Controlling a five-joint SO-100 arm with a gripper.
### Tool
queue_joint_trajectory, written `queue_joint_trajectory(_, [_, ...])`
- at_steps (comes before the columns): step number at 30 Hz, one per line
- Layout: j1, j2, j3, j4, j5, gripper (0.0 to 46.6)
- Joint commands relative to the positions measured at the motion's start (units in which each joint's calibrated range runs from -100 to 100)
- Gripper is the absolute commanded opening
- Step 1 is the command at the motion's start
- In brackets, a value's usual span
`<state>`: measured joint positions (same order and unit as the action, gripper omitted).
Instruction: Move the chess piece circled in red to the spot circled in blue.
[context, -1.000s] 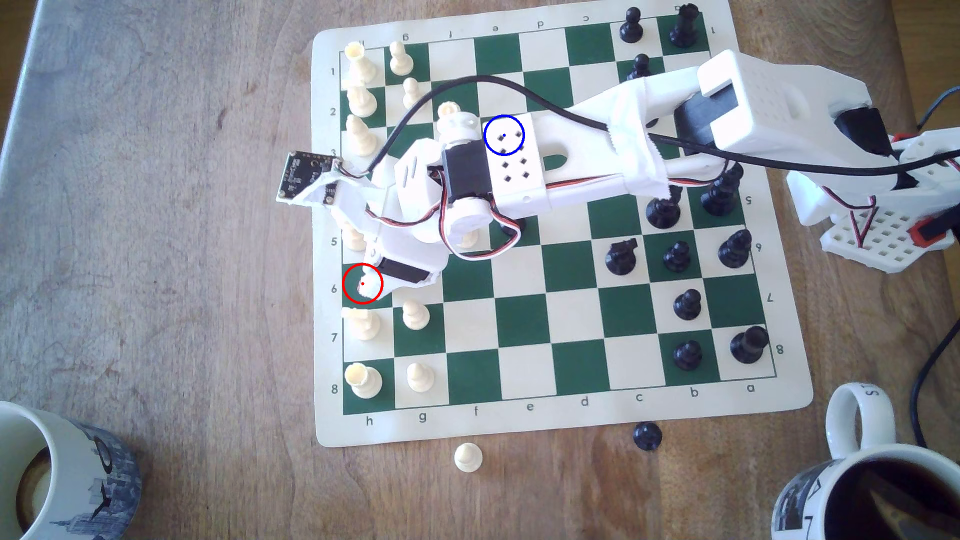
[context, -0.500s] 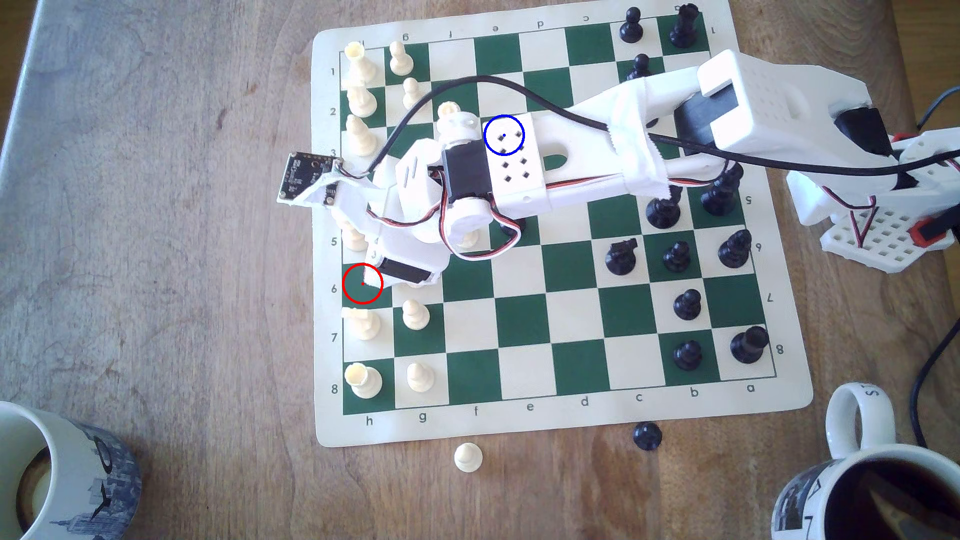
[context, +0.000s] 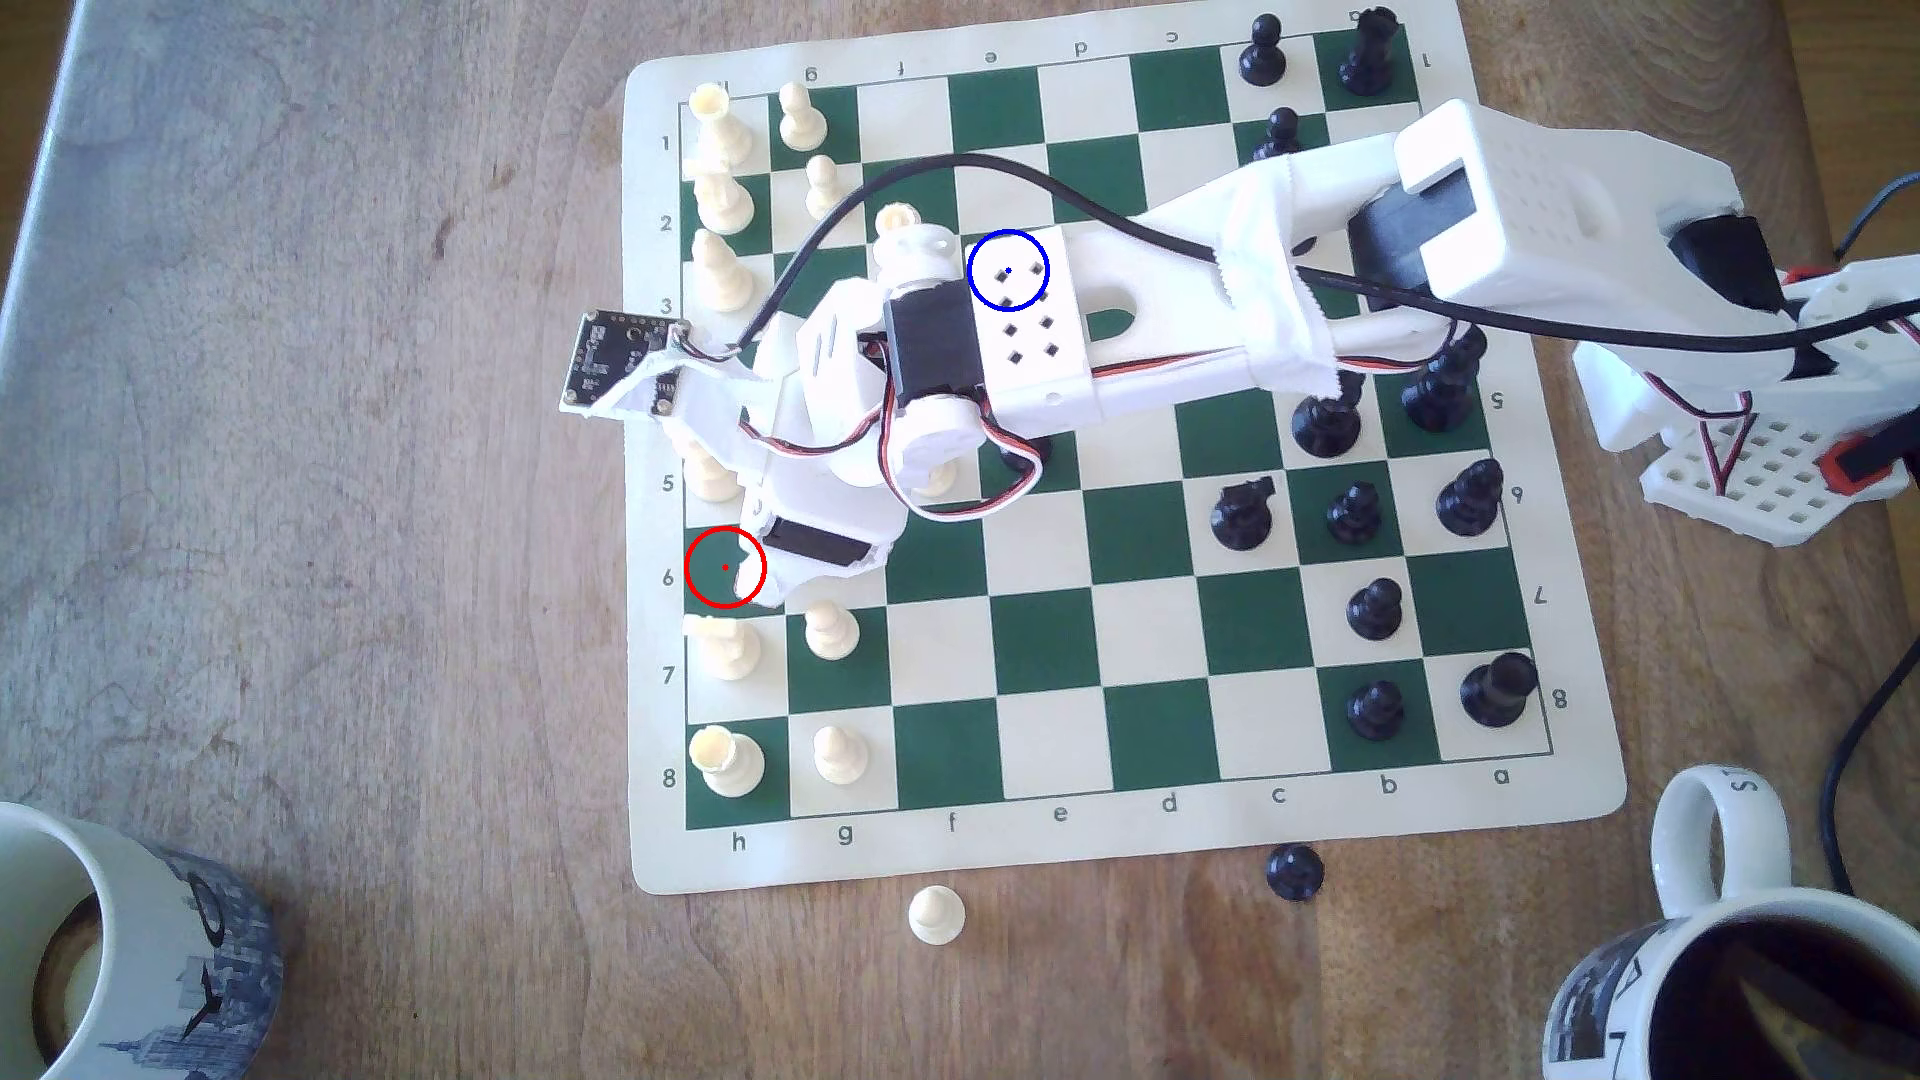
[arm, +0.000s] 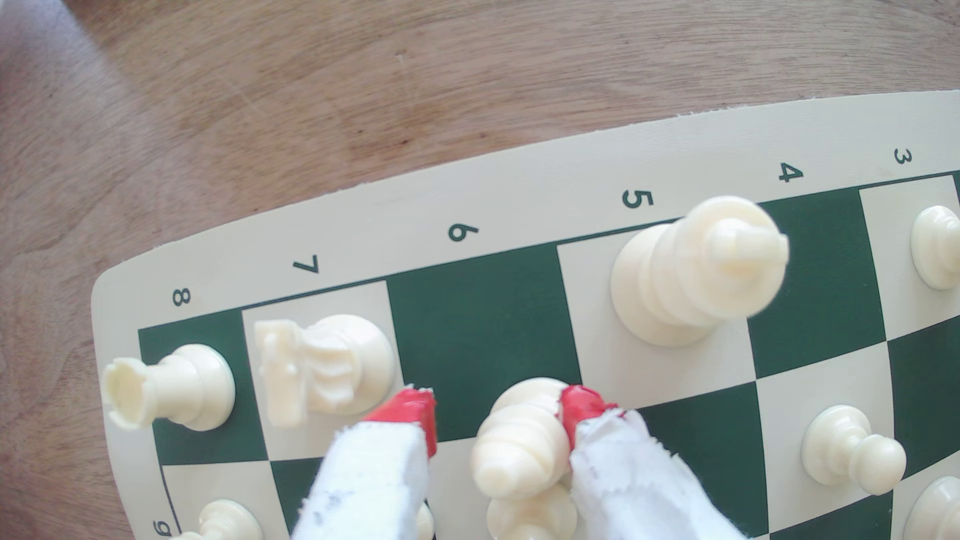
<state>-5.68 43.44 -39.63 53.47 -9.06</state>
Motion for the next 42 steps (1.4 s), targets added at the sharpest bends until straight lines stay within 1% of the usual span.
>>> queue_joint_trajectory(1, [-0.5,-6.7,-6.6,1.0,0.2,12.8])
queue_joint_trajectory(3, [-0.5,-7.0,-6.6,1.1,0.2,12.6])
queue_joint_trajectory(13, [-0.7,-7.7,-7.2,0.4,0.3,5.5])
queue_joint_trajectory(21, [-0.8,-8.6,-7.4,-0.3,0.3,3.7])
queue_joint_trajectory(25, [-0.8,-8.9,-9.9,-0.3,0.3,3.4])
queue_joint_trajectory(33, [-1.1,-15.3,-10.0,3.0,0.5,2.7])
queue_joint_trajectory(34, [-1.2,-17.0,-8.6,3.5,0.6,2.6])
queue_joint_trajectory(35, [-1.3,-22.4,-2.8,3.7,0.9,2.6])
queue_joint_trajectory(38, [-1.6,-32.4,9.8,3.2,1.1,2.6])
queue_joint_trajectory(39, [-1.5,-39.9,20.8,0.9,1.4,2.6])
queue_joint_trajectory(42, [-0.1,-49.3,36.2,-2.4,2.1,2.6])
